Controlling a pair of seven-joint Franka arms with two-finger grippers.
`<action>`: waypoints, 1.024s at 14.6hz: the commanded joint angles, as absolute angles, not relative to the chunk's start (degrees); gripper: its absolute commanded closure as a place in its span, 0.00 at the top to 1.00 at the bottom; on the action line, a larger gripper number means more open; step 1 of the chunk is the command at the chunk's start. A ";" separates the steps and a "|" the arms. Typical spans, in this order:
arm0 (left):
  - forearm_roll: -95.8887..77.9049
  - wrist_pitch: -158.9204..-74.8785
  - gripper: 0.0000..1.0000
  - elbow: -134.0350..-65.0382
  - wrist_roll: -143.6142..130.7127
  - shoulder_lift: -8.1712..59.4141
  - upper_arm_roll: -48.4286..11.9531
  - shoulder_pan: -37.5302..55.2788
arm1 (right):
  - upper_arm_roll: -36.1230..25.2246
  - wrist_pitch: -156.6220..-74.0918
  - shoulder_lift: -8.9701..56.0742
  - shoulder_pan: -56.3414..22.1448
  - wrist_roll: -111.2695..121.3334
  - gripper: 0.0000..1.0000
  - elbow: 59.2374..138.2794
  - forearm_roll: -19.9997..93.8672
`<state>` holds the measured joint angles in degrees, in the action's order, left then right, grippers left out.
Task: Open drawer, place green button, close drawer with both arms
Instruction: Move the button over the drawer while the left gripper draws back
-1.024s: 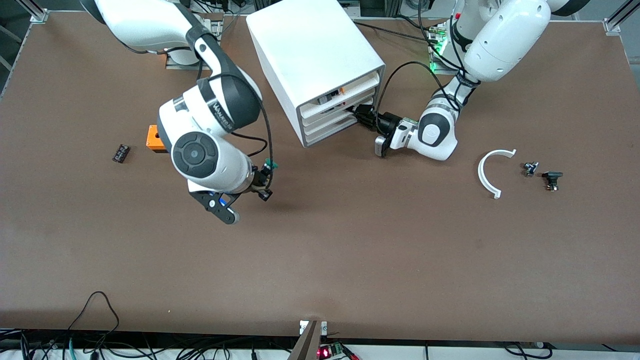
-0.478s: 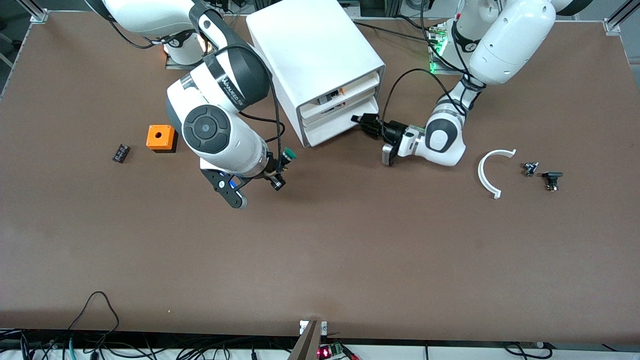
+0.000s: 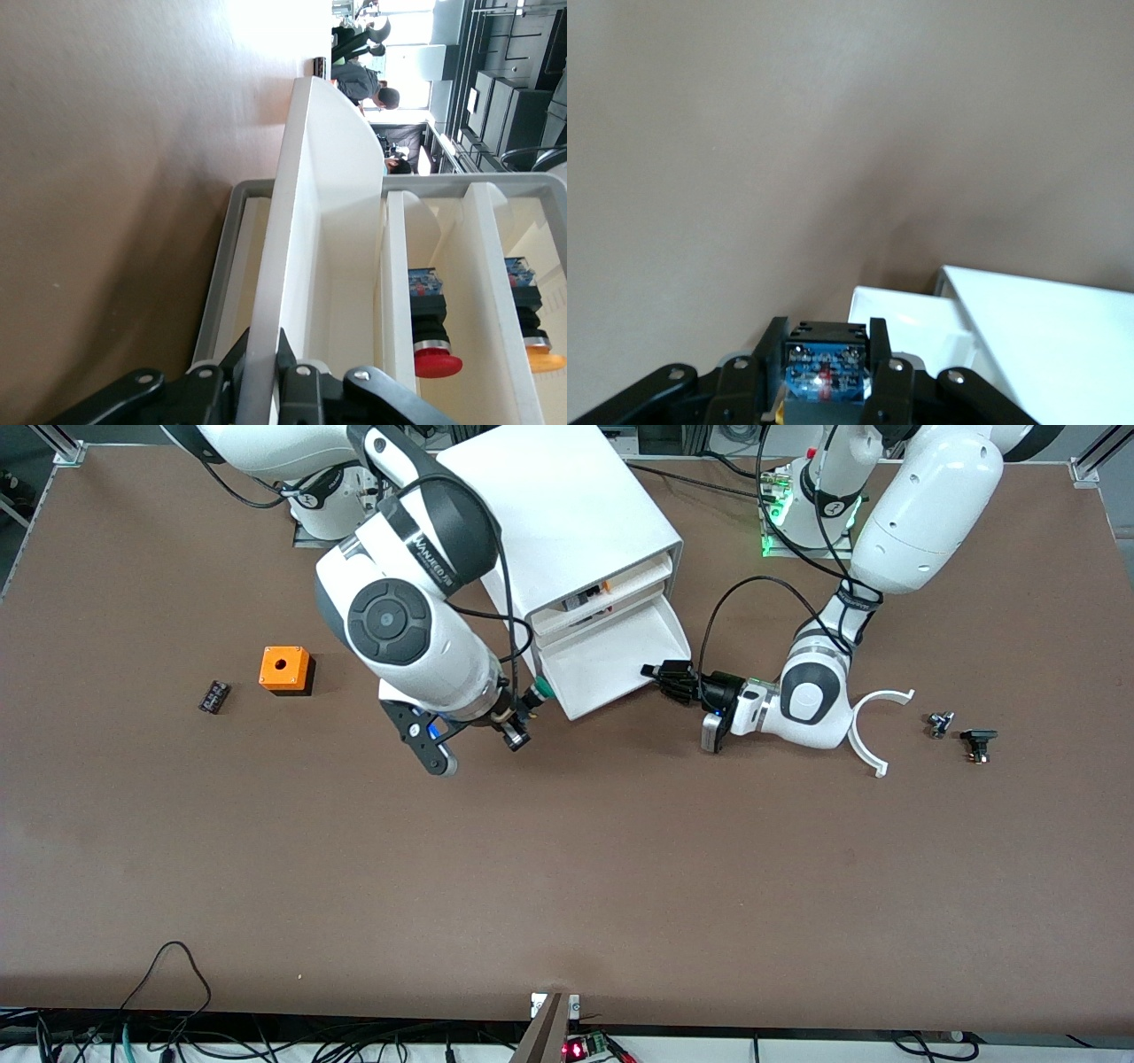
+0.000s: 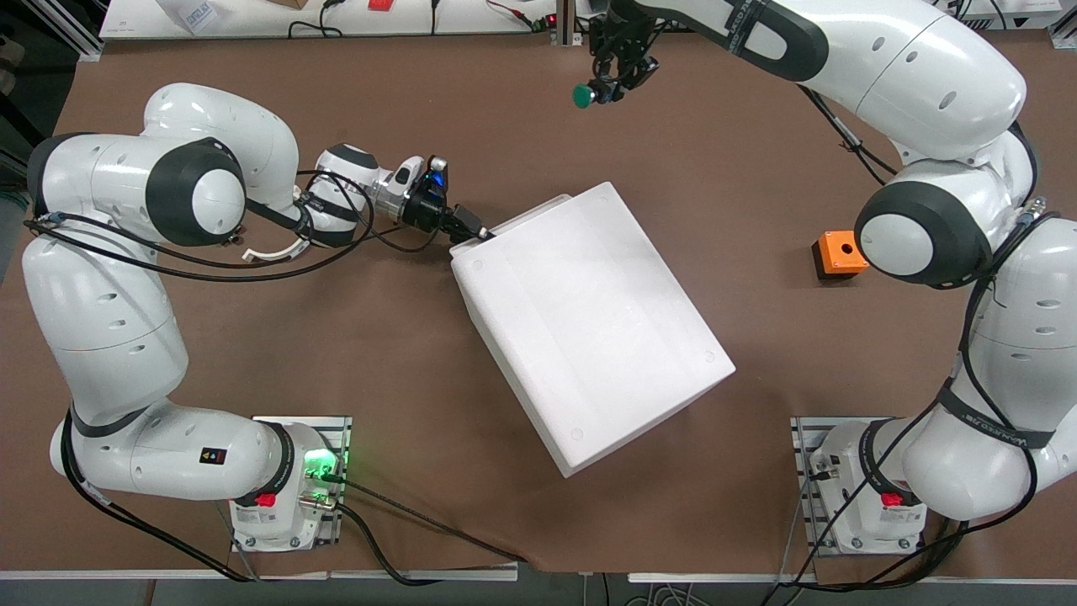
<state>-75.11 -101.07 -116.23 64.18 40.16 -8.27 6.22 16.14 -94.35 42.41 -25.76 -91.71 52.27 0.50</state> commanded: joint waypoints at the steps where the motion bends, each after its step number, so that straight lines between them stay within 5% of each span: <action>1: -75.50 -102.74 0.00 -112.50 60.83 42.01 -7.82 6.59 | 16.44 -96.23 42.63 -28.12 -97.28 0.00 51.06 1.14; 4: -75.41 -102.74 0.00 -111.97 60.38 42.01 -7.82 6.59 | 16.26 -99.22 42.80 -30.23 -101.94 0.00 51.06 1.14; 5: -74.89 -102.74 0.26 -111.97 60.29 42.01 -7.91 6.42 | 16.09 -100.27 42.98 -31.19 -103.17 0.00 51.06 1.06; 7: -73.31 -102.66 1.00 -111.88 60.82 41.75 -7.82 6.07 | 15.91 -101.60 43.85 -33.12 -105.20 0.00 51.59 0.36; 15: -56.28 -94.42 1.00 -101.10 40.83 35.43 -7.65 -0.43 | 15.82 -106.61 47.28 -38.76 -109.42 0.00 58.87 -8.08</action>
<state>-61.75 -98.08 -105.19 49.06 37.60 -7.57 0.89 16.23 -105.06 47.95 -37.98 -107.92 56.14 -6.35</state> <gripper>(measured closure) 0.009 0.590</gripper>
